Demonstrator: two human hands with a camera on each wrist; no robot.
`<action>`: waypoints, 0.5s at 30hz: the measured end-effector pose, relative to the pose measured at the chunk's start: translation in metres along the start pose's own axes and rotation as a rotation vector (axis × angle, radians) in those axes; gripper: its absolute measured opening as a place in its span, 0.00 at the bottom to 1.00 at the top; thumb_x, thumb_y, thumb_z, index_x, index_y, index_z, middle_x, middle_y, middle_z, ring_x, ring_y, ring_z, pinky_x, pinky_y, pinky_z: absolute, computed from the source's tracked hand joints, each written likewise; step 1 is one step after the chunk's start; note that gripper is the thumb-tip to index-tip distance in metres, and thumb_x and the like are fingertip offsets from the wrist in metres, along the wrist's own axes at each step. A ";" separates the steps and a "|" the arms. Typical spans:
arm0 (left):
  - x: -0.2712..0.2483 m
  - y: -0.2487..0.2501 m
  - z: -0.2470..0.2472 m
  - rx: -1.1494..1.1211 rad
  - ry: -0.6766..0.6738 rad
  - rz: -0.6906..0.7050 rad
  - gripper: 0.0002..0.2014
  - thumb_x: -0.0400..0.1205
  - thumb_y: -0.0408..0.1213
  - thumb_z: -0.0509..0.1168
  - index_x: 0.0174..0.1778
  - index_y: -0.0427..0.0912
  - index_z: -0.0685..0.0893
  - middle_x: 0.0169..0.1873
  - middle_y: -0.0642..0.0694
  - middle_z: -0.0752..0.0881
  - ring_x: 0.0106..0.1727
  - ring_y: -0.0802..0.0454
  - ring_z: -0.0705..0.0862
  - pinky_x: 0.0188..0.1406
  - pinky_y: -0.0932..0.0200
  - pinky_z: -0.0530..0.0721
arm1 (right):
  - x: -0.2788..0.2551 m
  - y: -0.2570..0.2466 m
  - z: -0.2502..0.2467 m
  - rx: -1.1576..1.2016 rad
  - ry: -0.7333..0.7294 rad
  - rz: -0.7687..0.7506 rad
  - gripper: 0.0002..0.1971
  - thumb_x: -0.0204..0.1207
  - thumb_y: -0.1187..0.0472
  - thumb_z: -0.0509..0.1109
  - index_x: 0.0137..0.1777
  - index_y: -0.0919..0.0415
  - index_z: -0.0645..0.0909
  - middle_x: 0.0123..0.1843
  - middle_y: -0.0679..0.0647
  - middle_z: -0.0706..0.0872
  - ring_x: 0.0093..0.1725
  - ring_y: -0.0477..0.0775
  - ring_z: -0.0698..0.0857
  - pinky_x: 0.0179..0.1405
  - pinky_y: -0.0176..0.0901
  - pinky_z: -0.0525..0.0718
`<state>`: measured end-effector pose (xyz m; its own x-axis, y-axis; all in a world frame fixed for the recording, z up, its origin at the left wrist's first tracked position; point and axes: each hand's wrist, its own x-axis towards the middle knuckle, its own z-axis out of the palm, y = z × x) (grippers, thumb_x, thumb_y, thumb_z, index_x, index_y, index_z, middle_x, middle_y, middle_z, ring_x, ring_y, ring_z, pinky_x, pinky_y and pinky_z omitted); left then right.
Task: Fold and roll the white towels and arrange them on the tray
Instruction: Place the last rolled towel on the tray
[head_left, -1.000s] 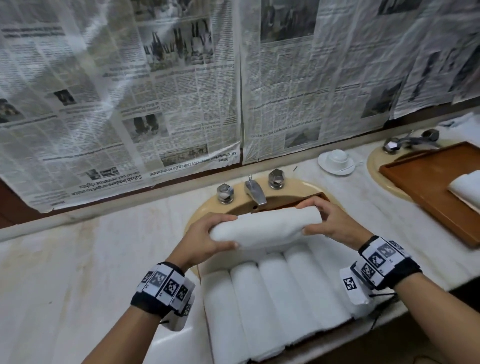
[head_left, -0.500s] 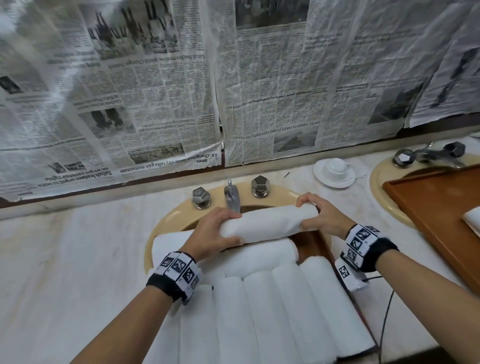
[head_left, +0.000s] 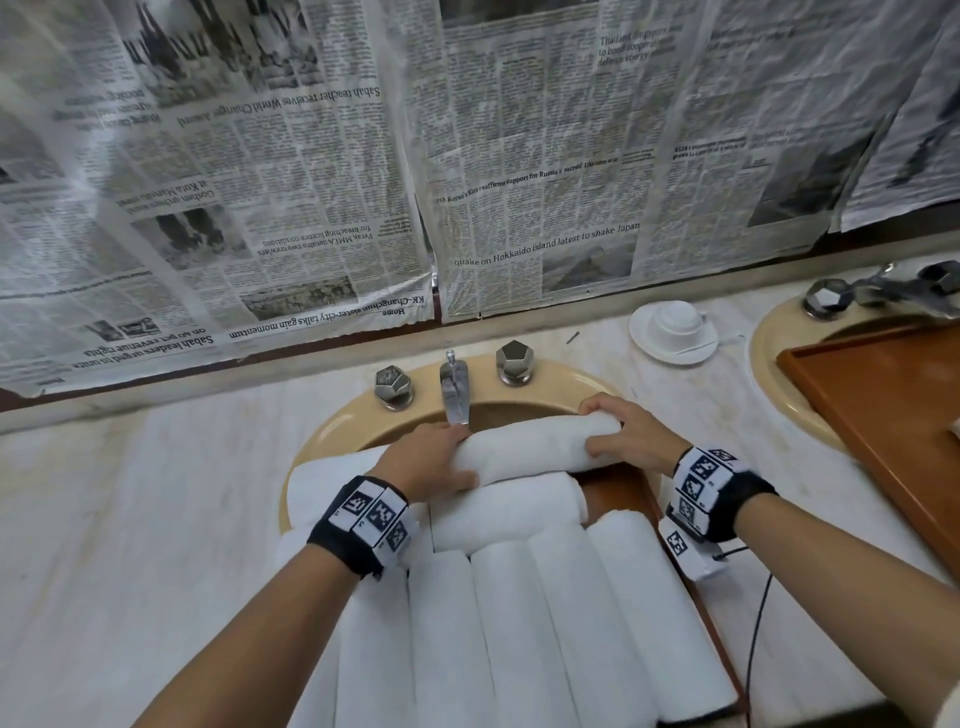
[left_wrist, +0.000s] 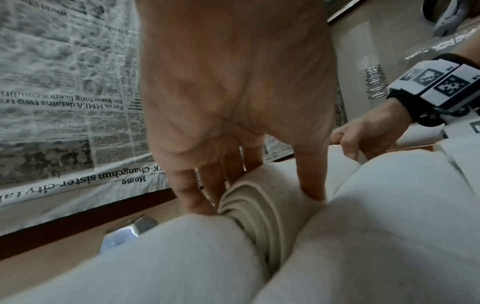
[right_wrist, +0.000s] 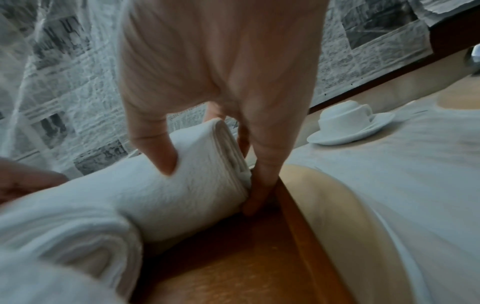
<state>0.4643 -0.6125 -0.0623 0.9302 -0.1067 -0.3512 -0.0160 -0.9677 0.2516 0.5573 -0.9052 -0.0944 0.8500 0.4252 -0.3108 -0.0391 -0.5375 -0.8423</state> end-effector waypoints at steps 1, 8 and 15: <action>0.000 0.001 0.000 0.060 -0.005 -0.013 0.33 0.78 0.60 0.67 0.79 0.54 0.71 0.72 0.50 0.80 0.69 0.46 0.78 0.66 0.47 0.76 | 0.000 -0.001 0.002 -0.033 0.009 -0.002 0.19 0.63 0.63 0.77 0.54 0.47 0.81 0.57 0.49 0.81 0.52 0.47 0.79 0.46 0.33 0.78; 0.000 -0.001 0.005 0.063 -0.083 -0.084 0.34 0.79 0.65 0.60 0.83 0.61 0.65 0.77 0.55 0.75 0.76 0.48 0.74 0.72 0.34 0.65 | 0.002 0.003 0.009 -0.398 -0.009 -0.064 0.25 0.69 0.51 0.75 0.68 0.46 0.78 0.65 0.49 0.75 0.63 0.53 0.74 0.63 0.44 0.71; -0.010 -0.016 0.015 -0.156 0.028 -0.024 0.26 0.83 0.61 0.54 0.79 0.63 0.71 0.74 0.57 0.78 0.75 0.50 0.74 0.74 0.31 0.66 | -0.008 -0.006 0.017 -0.590 -0.006 -0.249 0.33 0.76 0.45 0.73 0.80 0.45 0.70 0.78 0.44 0.68 0.78 0.52 0.61 0.79 0.46 0.60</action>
<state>0.4493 -0.5997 -0.0763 0.9397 -0.0757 -0.3336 0.0613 -0.9222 0.3817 0.5417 -0.8935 -0.0940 0.7933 0.5924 -0.1407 0.4565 -0.7315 -0.5065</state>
